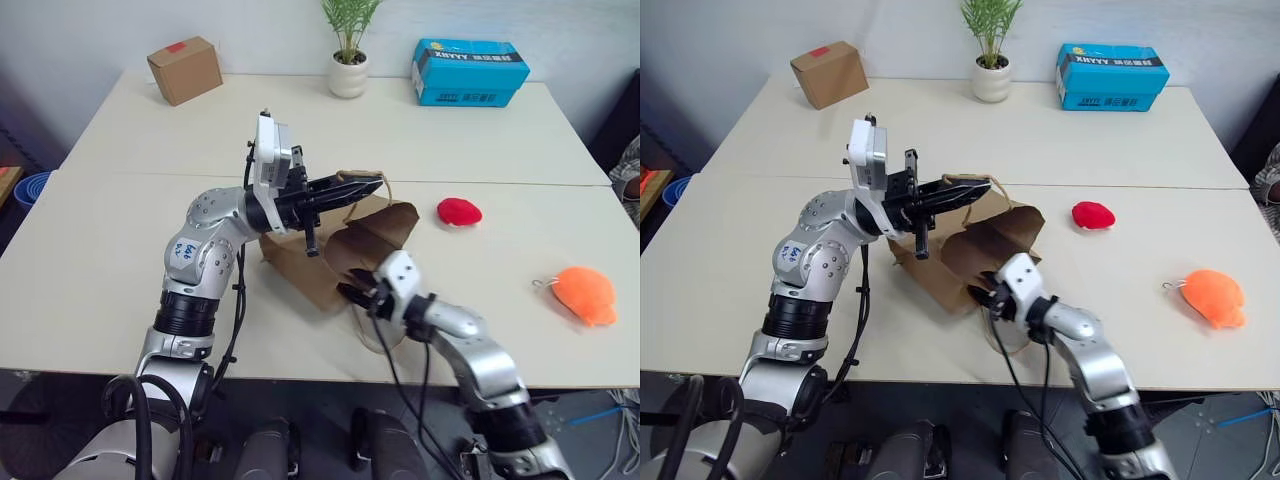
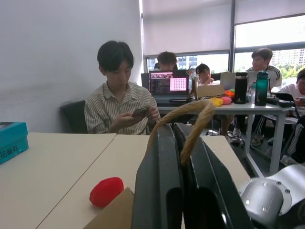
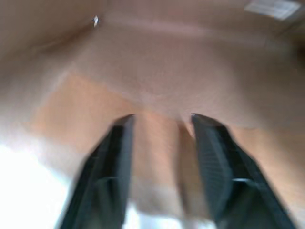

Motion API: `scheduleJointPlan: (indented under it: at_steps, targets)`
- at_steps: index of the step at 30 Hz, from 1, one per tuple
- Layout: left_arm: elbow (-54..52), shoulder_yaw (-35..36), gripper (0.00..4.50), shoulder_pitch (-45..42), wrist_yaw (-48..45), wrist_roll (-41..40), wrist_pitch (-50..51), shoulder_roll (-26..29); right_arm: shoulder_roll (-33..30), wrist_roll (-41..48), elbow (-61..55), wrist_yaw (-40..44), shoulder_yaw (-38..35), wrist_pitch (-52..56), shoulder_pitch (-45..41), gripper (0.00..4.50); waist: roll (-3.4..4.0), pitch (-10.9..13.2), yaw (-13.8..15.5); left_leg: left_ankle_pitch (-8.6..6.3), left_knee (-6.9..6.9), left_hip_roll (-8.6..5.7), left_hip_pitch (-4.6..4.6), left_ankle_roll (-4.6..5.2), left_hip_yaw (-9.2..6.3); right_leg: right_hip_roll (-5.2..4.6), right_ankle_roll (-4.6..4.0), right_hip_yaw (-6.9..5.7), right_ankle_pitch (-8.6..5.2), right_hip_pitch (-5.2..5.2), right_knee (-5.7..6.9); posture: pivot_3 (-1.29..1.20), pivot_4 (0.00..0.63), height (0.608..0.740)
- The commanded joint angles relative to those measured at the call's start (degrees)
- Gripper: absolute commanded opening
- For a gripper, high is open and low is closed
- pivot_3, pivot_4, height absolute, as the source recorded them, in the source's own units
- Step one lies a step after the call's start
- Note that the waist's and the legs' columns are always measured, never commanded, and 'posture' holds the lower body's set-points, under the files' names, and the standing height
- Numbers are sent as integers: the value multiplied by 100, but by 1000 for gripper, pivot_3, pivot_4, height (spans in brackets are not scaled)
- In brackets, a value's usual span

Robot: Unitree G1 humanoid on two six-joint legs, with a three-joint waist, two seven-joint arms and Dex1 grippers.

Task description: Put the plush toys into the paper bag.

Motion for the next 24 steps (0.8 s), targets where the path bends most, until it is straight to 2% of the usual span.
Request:
scheduleJointPlan:
  at_steps: [1, 4, 9, 14, 18, 21, 24]
  targets:
    - [-59, -43, 0, 58, -165, 32, -139, 11, -373, 874, -1034, 625, -935, -585, 903, 3373, 0, 0, 16, -1, -2, 0, 0, 1, 0, 0, 0, -1, 0, 0, -2, 0, 150, 740]
    - [53, -117, 0, 93, -316, 110, -239, 8, -493, 1525, -1682, 630, -1915, -721, 1794, 4360, 0, 0, 59, -2, -6, 2, 2, -1, 1, 4, 0, -1, 0, 1, -5, 0, 150, 740]
    - [265, -153, 0, 40, -443, 198, -392, -56, -371, 1893, -2189, 545, -3869, -997, 3719, 4438, 0, 0, 121, -3, -5, 2, 15, 2, 7, 2, 1, 6, 1, 9, -8, 0, 150, 740]
    - [247, -83, 0, 51, -469, 76, -310, -68, 423, 1609, -1219, 852, -4971, -2122, 5373, 4438, -1, 0, 136, -12, -8, 3, 16, 3, 3, 2, -1, 8, -1, 13, -30, 0, 150, 740]
    - [157, 7, 0, 17, -508, 11, -193, 53, 535, 1416, -450, 659, -5238, -2591, 5567, 4438, 1, -1, 65, -38, -10, 11, 27, 3, 15, -10, -1, 22, 0, 13, -38, 0, 150, 740]
    - [133, 71, 0, -36, -523, 8, -138, 169, 284, 1206, -269, 478, -5243, -2614, 5443, 4438, 6, -4, -20, -43, -10, 24, 36, -7, 18, -16, -10, 30, -5, 13, -33, 0, 150, 740]
    - [121, 163, 0, -123, -554, 29, -89, 374, -607, 1017, -24, 193, -5138, -1972, 4843, 4438, 6, -3, -83, -42, -10, 29, 37, -18, 19, -13, -21, 30, -11, 6, -20, 0, 150, 740]
